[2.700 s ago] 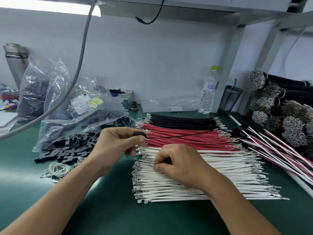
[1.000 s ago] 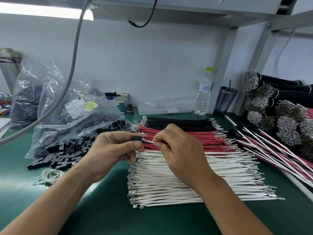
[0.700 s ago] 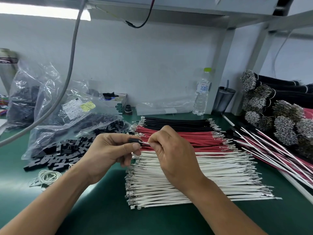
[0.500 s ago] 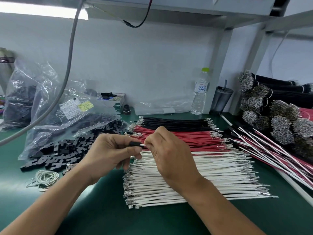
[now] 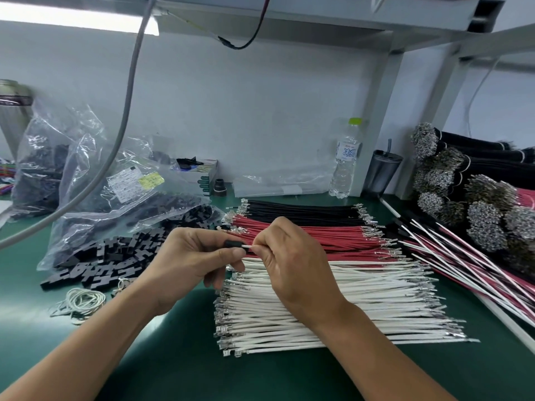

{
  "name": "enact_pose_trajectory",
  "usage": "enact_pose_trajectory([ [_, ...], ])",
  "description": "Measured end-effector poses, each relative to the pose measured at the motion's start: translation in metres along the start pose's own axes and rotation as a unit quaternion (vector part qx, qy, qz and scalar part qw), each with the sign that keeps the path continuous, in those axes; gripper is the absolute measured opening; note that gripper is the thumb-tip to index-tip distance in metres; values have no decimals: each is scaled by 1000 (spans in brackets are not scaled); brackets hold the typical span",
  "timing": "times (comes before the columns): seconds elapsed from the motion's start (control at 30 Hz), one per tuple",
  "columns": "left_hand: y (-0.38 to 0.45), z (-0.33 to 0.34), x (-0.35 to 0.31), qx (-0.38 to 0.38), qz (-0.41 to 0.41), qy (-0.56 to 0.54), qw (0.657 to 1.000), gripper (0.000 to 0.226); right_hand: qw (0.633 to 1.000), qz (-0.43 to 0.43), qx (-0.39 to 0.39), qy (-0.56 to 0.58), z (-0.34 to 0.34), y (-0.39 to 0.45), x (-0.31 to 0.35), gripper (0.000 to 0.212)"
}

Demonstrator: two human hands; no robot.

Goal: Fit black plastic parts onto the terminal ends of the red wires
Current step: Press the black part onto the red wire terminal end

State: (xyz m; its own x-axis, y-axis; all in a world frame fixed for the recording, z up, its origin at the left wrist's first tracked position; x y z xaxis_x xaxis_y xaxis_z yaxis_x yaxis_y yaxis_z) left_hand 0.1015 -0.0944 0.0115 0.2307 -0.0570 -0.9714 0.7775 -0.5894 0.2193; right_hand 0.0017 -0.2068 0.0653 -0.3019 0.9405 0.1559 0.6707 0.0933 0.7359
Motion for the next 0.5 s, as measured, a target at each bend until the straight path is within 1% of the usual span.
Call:
enact_pose_trajectory([
  [0.1, 0, 4, -3, 4, 12, 0, 1000, 18, 1000, -21, -14, -18, -5, -2, 1, 11],
  [0.17, 1, 3, -9, 2, 23, -6, 1000, 21, 997, -34, -36, -54, -12, 0, 2, 14],
  [0.2, 1, 0, -12, -4, 31, -14, 999, 24, 996, -39, -49, -67, -16, 2, 3, 16],
  [0.27, 3, -10, -19, -23, 42, -44, 998, 31, 996, -29, -63, -58, -21, 7, -3, 21],
  [0.37, 4, -35, -18, -66, 33, -137, 988, 41, 999, 22, -12, -40, -13, 7, -25, 28],
  [0.4, 5, -45, -17, -75, 32, -163, 983, 46, 998, 26, -14, -47, -15, 5, -30, 26],
  [0.43, 4, -55, -17, -85, 29, -173, 981, 47, 997, 23, -36, -60, -23, 4, -33, 24],
  [0.47, 3, -65, -18, -99, 28, -156, 982, 45, 994, 14, -76, -74, -35, 5, -33, 25],
  [0.5, 1, -75, -20, -121, 31, -99, 987, 37, 988, 4, -128, -84, -51, 6, -32, 26],
])
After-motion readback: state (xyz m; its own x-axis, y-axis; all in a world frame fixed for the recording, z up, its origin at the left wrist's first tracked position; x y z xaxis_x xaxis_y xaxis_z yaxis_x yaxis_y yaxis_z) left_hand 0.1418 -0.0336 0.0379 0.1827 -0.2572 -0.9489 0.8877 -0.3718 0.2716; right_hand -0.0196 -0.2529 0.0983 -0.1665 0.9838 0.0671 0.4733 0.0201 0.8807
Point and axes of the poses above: each hand's wrist, its own y-axis towards the middle knuckle, its own z-axis out of the palm, x = y × z, the point moved 10 cm from there along y, towards the middle knuckle, and after that the axes turned 2 degrees about -z, right-handed, at the moved point
